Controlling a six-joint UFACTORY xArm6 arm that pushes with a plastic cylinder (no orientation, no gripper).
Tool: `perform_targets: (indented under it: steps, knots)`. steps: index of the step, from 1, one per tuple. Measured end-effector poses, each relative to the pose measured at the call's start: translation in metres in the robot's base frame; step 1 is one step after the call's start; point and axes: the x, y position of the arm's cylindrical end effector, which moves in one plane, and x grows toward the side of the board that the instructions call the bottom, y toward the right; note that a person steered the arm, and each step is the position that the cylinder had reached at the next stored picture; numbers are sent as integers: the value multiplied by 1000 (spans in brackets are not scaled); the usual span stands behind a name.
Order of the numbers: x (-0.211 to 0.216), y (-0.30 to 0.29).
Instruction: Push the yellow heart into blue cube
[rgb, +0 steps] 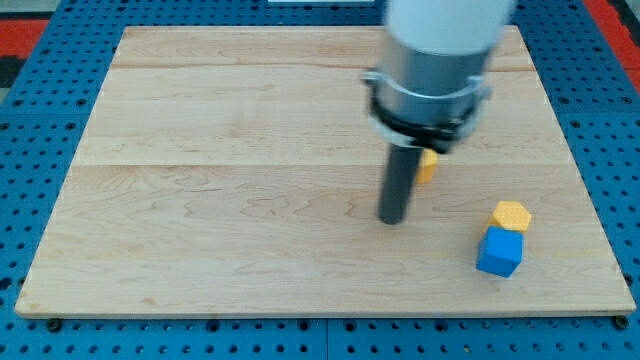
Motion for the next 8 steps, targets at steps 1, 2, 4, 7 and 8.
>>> perform_targets:
  steps: [1, 2, 4, 7, 8]
  knots:
    - [-50, -25]
    - [-91, -6]
    - [-96, 56]
    - [-13, 56]
    - [13, 56]
